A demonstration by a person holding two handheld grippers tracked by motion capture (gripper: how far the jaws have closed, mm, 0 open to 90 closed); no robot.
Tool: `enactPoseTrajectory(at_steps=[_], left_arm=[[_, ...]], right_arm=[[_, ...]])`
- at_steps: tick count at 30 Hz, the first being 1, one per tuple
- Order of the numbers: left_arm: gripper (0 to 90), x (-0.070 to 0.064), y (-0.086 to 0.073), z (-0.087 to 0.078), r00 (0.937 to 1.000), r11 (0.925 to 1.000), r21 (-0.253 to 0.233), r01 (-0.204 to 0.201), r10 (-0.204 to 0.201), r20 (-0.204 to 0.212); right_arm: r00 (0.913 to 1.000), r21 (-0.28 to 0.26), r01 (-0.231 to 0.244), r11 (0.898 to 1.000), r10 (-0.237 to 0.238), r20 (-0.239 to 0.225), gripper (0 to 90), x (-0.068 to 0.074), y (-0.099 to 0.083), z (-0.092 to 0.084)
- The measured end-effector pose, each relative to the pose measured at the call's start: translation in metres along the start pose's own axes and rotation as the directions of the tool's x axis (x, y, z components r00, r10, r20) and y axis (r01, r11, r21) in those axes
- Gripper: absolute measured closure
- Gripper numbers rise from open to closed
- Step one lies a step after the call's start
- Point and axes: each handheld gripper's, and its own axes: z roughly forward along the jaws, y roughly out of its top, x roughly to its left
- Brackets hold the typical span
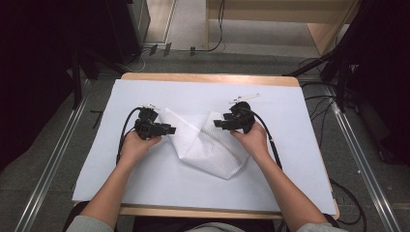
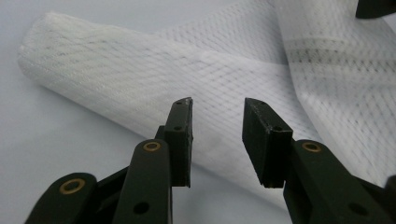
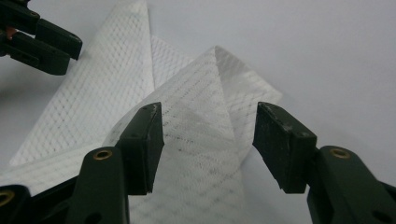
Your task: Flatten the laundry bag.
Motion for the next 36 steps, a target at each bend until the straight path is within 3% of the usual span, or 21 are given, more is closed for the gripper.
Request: enactPoseTrajectory(at_steps=[2, 4, 5, 6, 8, 10, 12, 14, 27, 34, 36], left_arm=[[67.1, 0.005, 0.000, 0.006, 0.9991, 0.9990, -0.010, 0.042, -0.042, 0.003], [74.8, 0.010, -0.001, 0.011, 0.9968, 0.9968, 0.005, 0.080, -0.080, 0.003], [76.5, 0.010, -0.001, 0.011, 0.9968, 0.9968, 0.005, 0.080, -0.080, 0.003], [76.5, 0.010, -0.002, 0.013, 0.9974, 0.9973, 0.018, 0.071, -0.071, -0.006], [81.6, 0.006, -0.003, 0.017, 0.9986, 0.9984, 0.054, 0.016, -0.013, -0.052], [85.9, 0.005, -0.003, 0.018, 0.9980, 0.9985, 0.054, 0.003, 0.000, -0.063], [87.2, 0.005, -0.004, 0.017, 0.9981, 0.9983, 0.058, -0.002, 0.005, -0.062], [89.6, 0.006, -0.004, 0.018, 0.9986, 0.9982, 0.060, 0.009, -0.006, -0.052], [90.0, 0.006, -0.005, 0.018, 0.9979, 0.9983, 0.054, -0.021, 0.024, -0.060], [90.0, 0.007, -0.004, 0.018, 0.9984, 0.9984, 0.054, -0.015, 0.017, -0.053], [90.0, 0.007, -0.004, 0.019, 0.9987, 0.9986, 0.052, -0.009, 0.011, -0.050]], right_arm=[[0.9999, 0.006, -0.011, 1.000, 0.011, -0.006, 44.1, -0.001, -0.001, 0.005], [0.9995, 0.035, -0.029, 0.999, 0.030, -0.011, 52.6, -0.002, -0.004, 0.017], [0.9995, 0.035, -0.029, 0.999, 0.030, -0.011, 52.6, -0.002, -0.004, 0.017], [0.9996, 0.048, -0.024, 0.999, 0.025, -0.015, 58.8, -0.002, -0.006, 0.019], [0.9999, 0.083, -0.005, 0.996, 0.006, -0.011, 70.8, 0.002, -0.008, 0.022], [0.9999, 0.096, -0.011, 0.995, 0.013, -0.012, 80.1, 0.002, -0.009, 0.023], [0.9996, 0.101, -0.015, 0.995, 0.018, -0.022, 83.9, 0.002, -0.010, 0.023], [0.9997, 0.115, -0.010, 0.993, 0.012, -0.020, 90.0, 0.003, -0.010, 0.024], [0.9986, 0.149, -0.022, 0.989, 0.029, -0.045, 90.0, 0.005, -0.016, 0.016], [0.9990, 0.145, -0.013, 0.989, 0.019, -0.039, 90.0, 0.010, -0.023, -0.002], [0.9995, 0.143, -0.007, 0.990, 0.012, -0.031, 90.0, 0.013, -0.027, -0.015]])
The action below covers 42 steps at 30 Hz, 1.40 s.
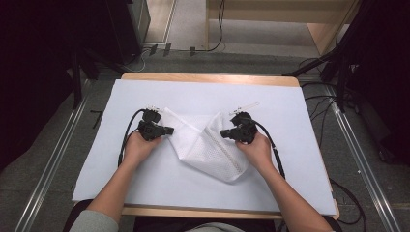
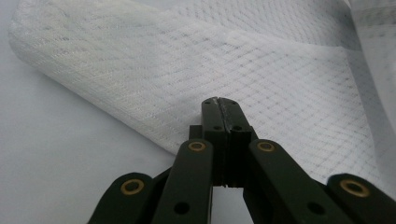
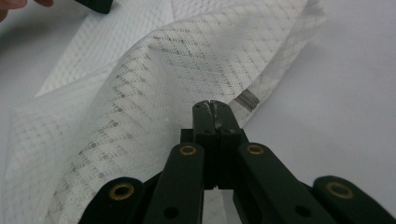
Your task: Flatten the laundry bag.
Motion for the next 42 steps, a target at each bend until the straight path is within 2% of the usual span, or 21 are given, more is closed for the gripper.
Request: enactPoseTrajectory(at_steps=[2, 3, 6, 8, 16, 27, 28, 32, 36, 39, 42], left_arm=[[90.0, 0.000, 0.000, 0.000, 1.0000, 1.0000, 0.001, -0.002, 0.002, 0.000], [90.0, 0.001, 0.000, 0.000, 1.0000, 1.0000, 0.001, -0.001, 0.001, 0.002], [90.0, 0.001, 0.000, 0.000, 1.0000, 1.0000, -0.003, 0.006, -0.006, 0.003], [90.0, 0.002, 0.000, 0.000, 0.9999, 0.9999, -0.004, 0.011, -0.011, 0.005], [89.3, 0.004, 0.001, 0.001, 0.9996, 0.9997, -0.012, 0.022, -0.022, 0.015], [86.2, 0.008, 0.007, 0.002, 0.9985, 0.9988, 0.003, 0.049, -0.049, 0.026], [85.7, 0.011, 0.007, 0.001, 0.9976, 0.9985, 0.009, 0.054, -0.055, 0.042], [85.7, 0.013, 0.007, 0.001, 0.9964, 0.9978, 0.005, 0.067, -0.067, 0.053], [84.5, 0.014, 0.008, 0.002, 0.9965, 0.9978, -0.003, 0.066, -0.066, 0.051], [84.5, 0.014, 0.009, 0.002, 0.9961, 0.9974, -0.004, 0.073, -0.072, 0.050], [84.5, 0.010, 0.010, -0.001, 0.9972, 0.9983, -0.016, 0.056, -0.055, 0.050]], right_arm=[[0.9999, -0.010, 0.011, 1.000, -0.011, 0.004, 90.0, 0.001, -0.002, -0.005], [1.0000, -0.019, 0.008, 1.000, -0.008, 0.000, 90.0, 0.004, -0.007, -0.014], [1.0000, -0.031, 0.009, 0.999, -0.009, -0.001, 90.0, 0.007, -0.013, -0.024], [1.0000, -0.049, 0.006, 0.999, -0.006, -0.003, 90.0, 0.010, -0.023, -0.036], [0.9997, -0.074, -0.012, 0.997, 0.011, -0.022, 90.0, 0.018, -0.045, -0.061], [0.9989, -0.091, -0.028, 0.995, 0.024, -0.040, 90.0, 0.031, -0.069, -0.078], [0.9993, -0.094, -0.020, 0.995, 0.017, -0.035, 90.0, 0.032, -0.070, -0.079], [0.9999, -0.101, -0.003, 0.995, 0.002, -0.014, 86.7, 0.033, -0.073, -0.082], [0.9999, -0.126, -0.016, 0.992, 0.016, 0.003, 80.4, 0.034, -0.079, -0.093], [0.9997, -0.146, -0.021, 0.989, 0.022, 0.007, 79.9, 0.034, -0.081, -0.099], [0.9993, -0.169, -0.031, 0.985, 0.034, 0.017, 79.9, 0.033, -0.082, -0.106]])
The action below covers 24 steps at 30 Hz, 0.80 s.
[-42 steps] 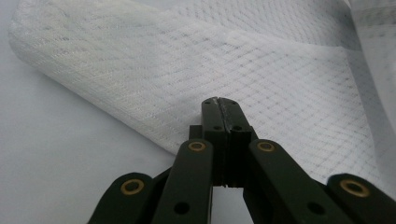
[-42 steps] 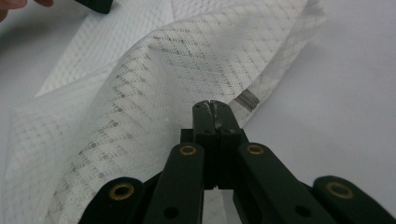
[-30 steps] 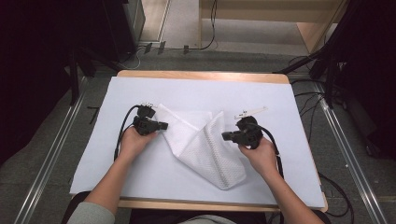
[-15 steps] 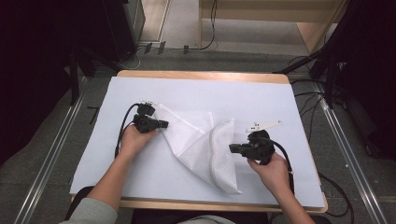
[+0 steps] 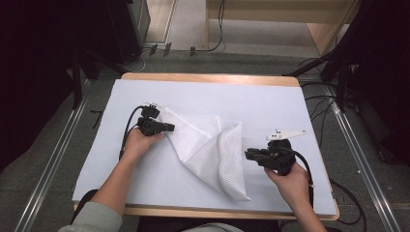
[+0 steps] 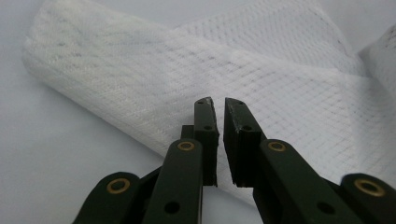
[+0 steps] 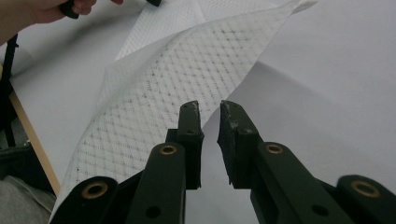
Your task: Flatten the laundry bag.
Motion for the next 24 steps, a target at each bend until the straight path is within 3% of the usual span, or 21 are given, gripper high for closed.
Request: enactPoseTrajectory(at_steps=[3, 5, 8, 10, 12, 13, 14, 16, 24], left_arm=[[85.3, -0.008, 0.002, -0.004, 0.9998, 1.0000, -0.006, -0.005, 0.006, 0.019], [87.4, -0.016, 0.005, -0.005, 0.9983, 0.9999, -0.008, -0.008, 0.008, 0.057], [90.0, -0.036, 0.008, -0.002, 0.9956, 0.9972, -0.020, -0.072, 0.073, 0.058], [90.0, -0.046, 0.010, 0.001, 0.9929, 0.9954, -0.018, -0.094, 0.095, 0.071], [90.0, -0.054, 0.010, 0.006, 0.9899, 0.9950, -0.020, -0.098, 0.099, 0.101], [90.0, -0.065, 0.010, 0.012, 0.9848, 0.9918, -0.013, -0.127, 0.128, 0.118], [90.0, -0.065, 0.010, 0.012, 0.9848, 0.9918, -0.013, -0.127, 0.128, 0.118], [90.0, -0.082, 0.008, 0.021, 0.9777, 0.9855, 0.003, -0.170, 0.168, 0.126], [90.0, -0.102, 0.001, 0.031, 0.9645, 0.9793, 0.024, -0.201, 0.194, 0.180]], right_arm=[[1.0000, -0.011, -0.003, 1.000, 0.003, 0.002, 82.5, -0.001, 0.003, -0.002], [1.0000, -0.009, -0.002, 1.000, 0.002, 0.006, 84.2, -0.002, 0.006, -0.001], [1.0000, -0.009, -0.002, 1.000, 0.002, 0.010, 87.1, -0.005, 0.008, 0.001], [0.9999, -0.010, -0.008, 1.000, 0.008, 0.012, 88.3, -0.006, 0.008, 0.001], [0.9998, -0.014, -0.014, 1.000, 0.014, 0.016, 88.8, -0.008, 0.008, 0.001], [0.9996, -0.016, -0.020, 1.000, 0.020, 0.022, 88.9, -0.010, 0.008, 0.001], [0.9996, -0.016, -0.020, 1.000, 0.020, 0.022, 88.9, -0.010, 0.008, 0.001], [0.9992, -0.017, -0.027, 1.000, 0.027, 0.029, 88.9, -0.014, 0.008, 0.000], [0.9985, -0.030, -0.039, 0.999, 0.040, 0.038, 88.6, -0.021, 0.010, 0.000]])
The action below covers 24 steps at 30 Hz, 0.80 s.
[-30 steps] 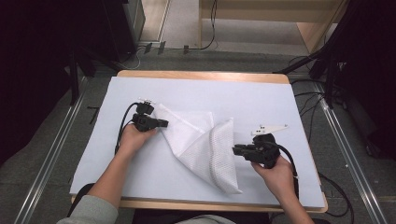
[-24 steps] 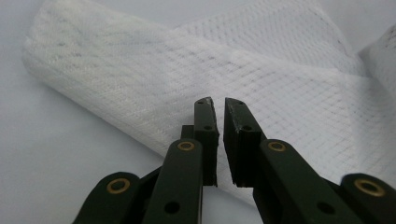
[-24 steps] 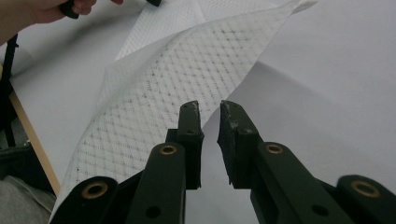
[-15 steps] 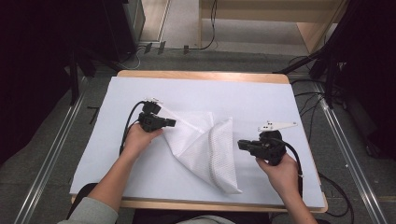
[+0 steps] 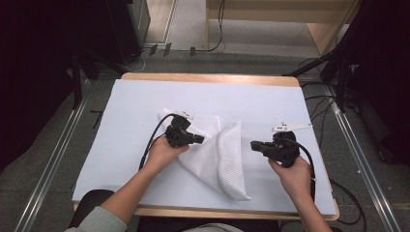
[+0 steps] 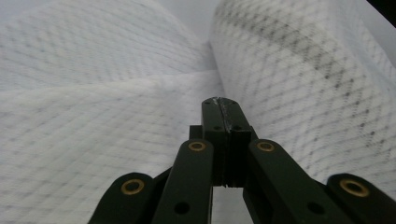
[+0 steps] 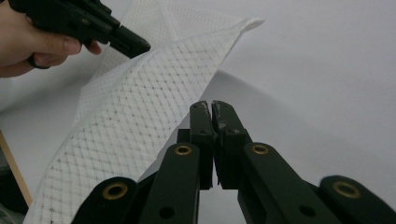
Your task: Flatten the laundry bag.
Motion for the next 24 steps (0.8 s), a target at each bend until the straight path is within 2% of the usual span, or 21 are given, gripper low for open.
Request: enactPoseTrajectory(at_steps=[3, 6, 9, 12, 15, 16, 18, 20, 21, 24], left_arm=[[90.0, -0.010, -0.002, 0.002, 0.9994, 0.9994, 0.012, -0.032, 0.032, 0.016], [90.0, -0.018, -0.006, 0.004, 0.9984, 0.9987, 0.025, -0.044, 0.043, 0.037], [90.0, -0.026, -0.010, 0.005, 0.9971, 0.9970, 0.042, -0.065, 0.063, 0.042], [90.0, -0.030, -0.013, 0.004, 0.9959, 0.9953, 0.054, -0.080, 0.077, 0.046], [89.7, -0.030, -0.016, 0.003, 0.9968, 0.9962, 0.053, -0.070, 0.067, 0.043], [89.6, -0.029, -0.017, 0.002, 0.9968, 0.9957, 0.060, -0.071, 0.069, 0.041], [89.2, -0.026, -0.018, 0.001, 0.9977, 0.9964, 0.060, -0.060, 0.058, 0.035], [88.5, -0.022, -0.018, -0.001, 0.9983, 0.9974, 0.051, -0.050, 0.049, 0.032], [88.5, -0.021, -0.018, -0.002, 0.9987, 0.9980, 0.045, -0.045, 0.044, 0.028], [87.3, -0.017, -0.020, -0.007, 0.9995, 0.9990, 0.035, -0.028, 0.027, 0.017]], right_arm=[[0.9999, -0.002, 0.012, 1.000, -0.012, 0.007, 88.5, -0.002, 0.006, 0.002], [0.9999, -0.013, 0.014, 1.000, -0.014, 0.009, 87.9, -0.004, 0.015, 0.003], [0.9998, -0.021, 0.017, 1.000, -0.017, 0.005, 87.5, -0.008, 0.028, 0.008], [0.9998, -0.019, 0.017, 1.000, -0.017, 0.001, 87.4, -0.009, 0.033, 0.014], [0.9997, -0.005, 0.026, 1.000, -0.026, -0.001, 85.9, -0.011, 0.039, 0.027], [0.9994, 0.000, 0.035, 0.999, -0.035, -0.007, 85.7, -0.012, 0.042, 0.037], [0.9991, 0.007, 0.042, 0.999, -0.042, -0.005, 85.7, -0.012, 0.043, 0.043], [0.9990, 0.026, 0.045, 0.999, -0.044, -0.006, 84.5, -0.013, 0.047, 0.061], [0.9990, 0.026, 0.045, 0.999, -0.044, -0.006, 84.5, -0.013, 0.047, 0.061], [0.9992, 0.043, 0.040, 0.998, -0.040, -0.011, 82.6, -0.016, 0.051, 0.079]])
